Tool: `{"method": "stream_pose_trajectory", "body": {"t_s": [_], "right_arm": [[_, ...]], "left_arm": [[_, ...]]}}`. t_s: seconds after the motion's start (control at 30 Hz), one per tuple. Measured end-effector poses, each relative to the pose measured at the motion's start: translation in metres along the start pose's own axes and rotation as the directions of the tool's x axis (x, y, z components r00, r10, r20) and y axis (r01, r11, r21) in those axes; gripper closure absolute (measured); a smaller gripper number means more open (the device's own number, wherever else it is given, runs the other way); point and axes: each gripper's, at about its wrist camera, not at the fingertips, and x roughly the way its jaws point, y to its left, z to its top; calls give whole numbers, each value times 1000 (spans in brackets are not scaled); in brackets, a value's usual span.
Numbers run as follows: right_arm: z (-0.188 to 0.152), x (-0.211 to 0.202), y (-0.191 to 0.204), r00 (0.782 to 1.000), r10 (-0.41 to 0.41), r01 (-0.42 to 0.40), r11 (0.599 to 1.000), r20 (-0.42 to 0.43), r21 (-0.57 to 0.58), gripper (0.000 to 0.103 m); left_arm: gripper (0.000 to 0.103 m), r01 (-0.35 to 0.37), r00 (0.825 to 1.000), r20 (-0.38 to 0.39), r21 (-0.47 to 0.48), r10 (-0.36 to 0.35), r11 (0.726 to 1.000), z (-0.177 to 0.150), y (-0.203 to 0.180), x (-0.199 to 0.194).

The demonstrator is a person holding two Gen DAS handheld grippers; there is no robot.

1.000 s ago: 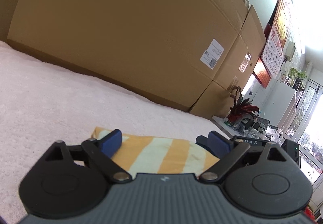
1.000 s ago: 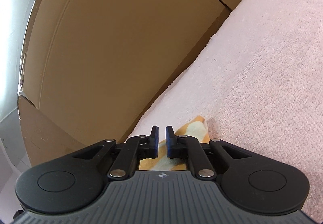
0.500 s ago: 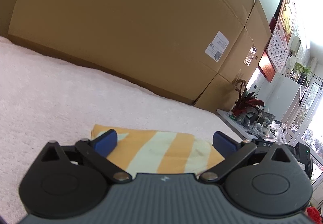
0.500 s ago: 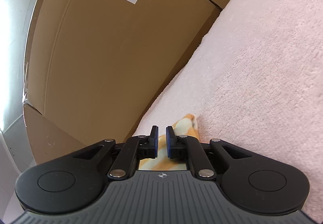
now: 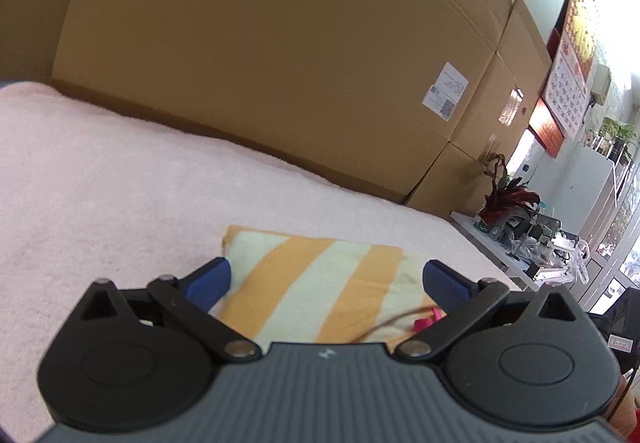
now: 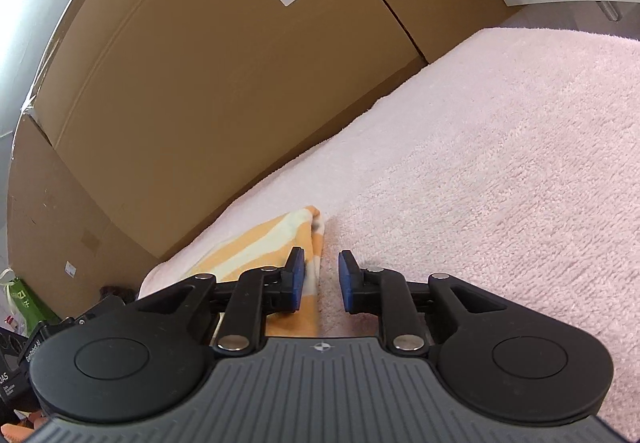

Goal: Fold clothes

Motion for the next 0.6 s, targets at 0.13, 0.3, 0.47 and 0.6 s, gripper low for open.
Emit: {"method": "stream_pose_trajectory", "body": {"t_s": [0.13,0.3,0.47,0.6], "right_arm": [[6,-1,-10,998,51,-50,998,-26,47,84],[16,0,-23,989,128,-115,981,-73,155,81],[20,-1,-24,981,146,-124,977,-125,174,79],[22,-3,-28,972,184,-151,964,-144,217,75]], "left_arm": [[1,-54,998,-16,-70,53,996,3,23,-22],[1,-30,995,-97,-146,16,989,12,45,-21],[1,99,979,-165,-140,-122,985,10,35,-5],[1,165,968,-163,-172,-193,971,6,33,3]]}}
